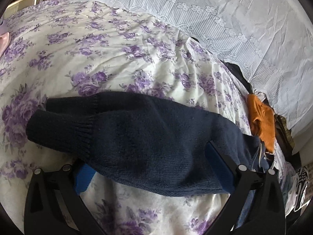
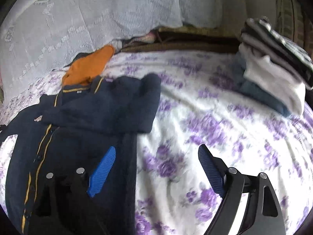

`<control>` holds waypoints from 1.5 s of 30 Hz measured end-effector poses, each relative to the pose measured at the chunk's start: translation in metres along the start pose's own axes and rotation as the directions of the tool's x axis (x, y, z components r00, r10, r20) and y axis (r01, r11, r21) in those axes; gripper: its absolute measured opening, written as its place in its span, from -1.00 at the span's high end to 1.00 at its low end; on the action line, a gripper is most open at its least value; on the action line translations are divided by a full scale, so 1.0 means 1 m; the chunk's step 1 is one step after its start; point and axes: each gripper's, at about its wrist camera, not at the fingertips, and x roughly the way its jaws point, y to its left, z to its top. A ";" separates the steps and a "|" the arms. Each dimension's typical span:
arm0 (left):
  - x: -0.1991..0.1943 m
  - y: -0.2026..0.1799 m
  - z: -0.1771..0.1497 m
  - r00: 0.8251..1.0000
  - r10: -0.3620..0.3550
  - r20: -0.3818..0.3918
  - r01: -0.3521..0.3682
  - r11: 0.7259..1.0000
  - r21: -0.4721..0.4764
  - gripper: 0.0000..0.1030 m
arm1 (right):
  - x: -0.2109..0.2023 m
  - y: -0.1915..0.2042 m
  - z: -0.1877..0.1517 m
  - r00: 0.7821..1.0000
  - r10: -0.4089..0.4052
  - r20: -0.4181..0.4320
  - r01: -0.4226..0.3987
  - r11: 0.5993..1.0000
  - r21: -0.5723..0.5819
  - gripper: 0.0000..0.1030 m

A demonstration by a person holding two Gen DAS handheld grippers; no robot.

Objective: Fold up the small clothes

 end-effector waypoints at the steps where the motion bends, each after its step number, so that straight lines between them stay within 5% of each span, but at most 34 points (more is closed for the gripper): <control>1: 0.000 -0.001 -0.001 1.000 0.003 0.000 -0.003 1.000 0.004 -0.92 | 0.003 0.003 0.000 1.000 -0.008 -0.011 0.008 1.000 -0.017 -0.77; 11: -0.008 0.011 0.000 1.000 -0.007 0.029 0.008 0.999 -0.048 -0.54 | 0.010 0.012 -0.002 0.998 -0.021 -0.055 0.019 0.999 -0.043 -0.82; 17: -0.012 0.022 -0.001 0.999 0.007 0.042 -0.003 0.996 -0.085 -0.03 | 0.016 0.012 -0.003 0.996 -0.008 -0.087 0.005 0.999 -0.045 -0.89; 22: -0.017 0.027 -0.004 0.999 -0.016 0.043 0.020 0.996 -0.089 0.66 | 0.019 0.014 -0.004 0.994 -0.005 -0.106 0.000 0.999 -0.049 -0.93; 31: -0.054 -0.034 -0.021 0.983 0.103 0.152 -0.129 0.978 0.167 0.82 | 0.018 0.007 -0.004 0.993 0.053 -0.101 -0.054 0.999 0.001 -0.93; 45: -0.086 -0.135 -0.042 0.968 0.084 0.235 -0.175 0.899 0.402 0.83 | 0.015 -0.016 -0.002 0.987 0.143 -0.076 -0.132 0.982 0.132 -0.93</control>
